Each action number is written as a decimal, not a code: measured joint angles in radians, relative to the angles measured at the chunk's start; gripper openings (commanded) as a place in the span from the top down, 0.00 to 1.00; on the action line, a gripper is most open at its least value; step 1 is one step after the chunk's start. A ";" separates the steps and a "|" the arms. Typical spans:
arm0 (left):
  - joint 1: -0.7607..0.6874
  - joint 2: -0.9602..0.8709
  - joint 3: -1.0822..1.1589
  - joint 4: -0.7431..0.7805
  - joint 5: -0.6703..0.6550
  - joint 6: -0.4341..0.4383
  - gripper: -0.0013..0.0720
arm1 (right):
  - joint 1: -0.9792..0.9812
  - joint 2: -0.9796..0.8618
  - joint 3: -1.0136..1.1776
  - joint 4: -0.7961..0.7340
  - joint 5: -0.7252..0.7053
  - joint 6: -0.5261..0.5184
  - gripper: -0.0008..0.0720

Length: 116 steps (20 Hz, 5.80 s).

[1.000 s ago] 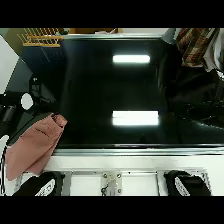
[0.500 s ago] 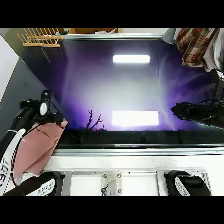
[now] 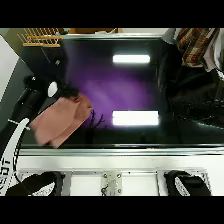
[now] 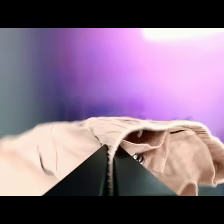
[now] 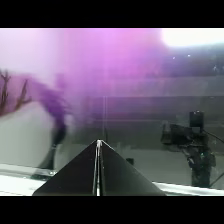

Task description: Fold the clothes and pants, and hang the long-sleeved shirts on hangers.

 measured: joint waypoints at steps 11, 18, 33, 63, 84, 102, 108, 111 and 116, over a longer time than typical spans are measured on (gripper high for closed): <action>-0.426 -0.265 0.319 -0.002 0.089 -0.023 0.06 | 0.000 0.000 0.000 -0.027 -0.097 -0.003 0.97; -0.090 -0.311 0.309 -0.171 0.053 -0.064 0.06 | 0.000 0.000 0.000 -0.028 -0.102 -0.003 0.97; 0.394 -0.585 0.108 -0.978 0.183 0.322 0.06 | 0.001 -0.005 0.000 -0.001 -0.076 0.000 0.98; 0.331 -0.040 -0.441 -0.985 0.290 0.399 0.97 | 0.511 -0.517 -0.391 0.122 -0.729 0.176 0.23; 0.246 0.474 0.173 -0.989 0.199 0.398 0.98 | 0.250 -0.137 0.500 0.012 -0.071 0.091 0.98; 0.187 0.037 0.235 -0.692 0.039 0.135 0.05 | 0.236 -0.398 0.338 -0.033 -0.106 0.291 0.23; 0.260 -0.312 0.469 -0.703 0.076 0.092 0.06 | 0.122 -0.581 0.391 -0.042 -0.484 0.286 0.23; 0.331 -0.318 0.496 -0.699 0.008 0.103 0.06 | 0.048 -0.528 0.404 -0.064 -0.502 0.245 0.30; 0.405 -0.156 0.152 -0.694 -0.109 0.164 0.06 | 0.020 -0.357 0.339 -0.096 -0.316 0.073 0.30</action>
